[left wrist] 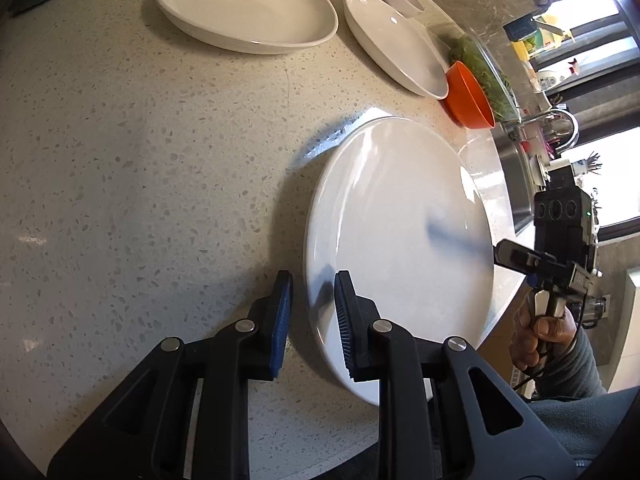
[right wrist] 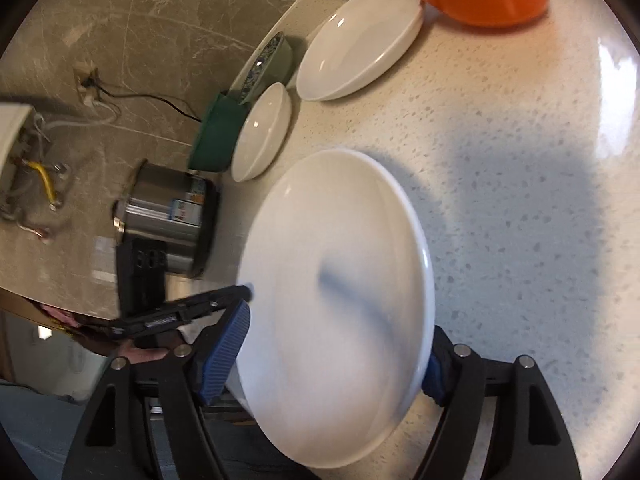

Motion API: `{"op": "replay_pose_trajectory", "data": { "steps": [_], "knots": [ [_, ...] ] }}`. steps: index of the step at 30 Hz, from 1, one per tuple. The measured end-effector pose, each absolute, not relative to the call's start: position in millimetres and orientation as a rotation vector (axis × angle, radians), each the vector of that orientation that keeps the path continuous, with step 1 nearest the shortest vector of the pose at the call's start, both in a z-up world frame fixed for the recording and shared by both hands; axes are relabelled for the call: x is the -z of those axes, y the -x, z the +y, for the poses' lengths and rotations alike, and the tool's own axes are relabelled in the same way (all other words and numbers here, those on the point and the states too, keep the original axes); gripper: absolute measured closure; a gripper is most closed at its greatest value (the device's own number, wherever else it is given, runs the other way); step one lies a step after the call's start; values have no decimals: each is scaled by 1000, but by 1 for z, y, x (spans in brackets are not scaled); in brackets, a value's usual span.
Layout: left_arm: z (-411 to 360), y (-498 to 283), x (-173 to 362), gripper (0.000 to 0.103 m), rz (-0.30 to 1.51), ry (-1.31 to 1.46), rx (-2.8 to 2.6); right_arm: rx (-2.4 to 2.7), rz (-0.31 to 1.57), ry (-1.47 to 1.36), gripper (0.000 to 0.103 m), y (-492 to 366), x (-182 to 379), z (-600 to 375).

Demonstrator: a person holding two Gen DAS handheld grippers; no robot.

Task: Organize plates and bowls
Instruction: 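Lower the large white plate onto the counter and open both grippers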

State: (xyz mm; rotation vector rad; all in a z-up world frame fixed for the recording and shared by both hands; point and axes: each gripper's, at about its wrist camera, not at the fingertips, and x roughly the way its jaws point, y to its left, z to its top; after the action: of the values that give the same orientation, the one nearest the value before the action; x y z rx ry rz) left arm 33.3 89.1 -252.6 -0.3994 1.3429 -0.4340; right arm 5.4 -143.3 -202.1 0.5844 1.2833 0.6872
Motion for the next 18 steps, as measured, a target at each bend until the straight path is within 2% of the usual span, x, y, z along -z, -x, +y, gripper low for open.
{"op": "replay_pose_trajectory", "data": {
  "steps": [4,15,18],
  "knots": [
    [87,-34,253,83,1338,392,443,-630,1292,-475,21,0,193,-134],
    [89,-31,253,82,1330,391,437,-539,1291,-387,21,4,190,-134],
    [89,-29,245,77,1319,352,399,-515,1300,-368,21,4,188,-136]
  ]
}}
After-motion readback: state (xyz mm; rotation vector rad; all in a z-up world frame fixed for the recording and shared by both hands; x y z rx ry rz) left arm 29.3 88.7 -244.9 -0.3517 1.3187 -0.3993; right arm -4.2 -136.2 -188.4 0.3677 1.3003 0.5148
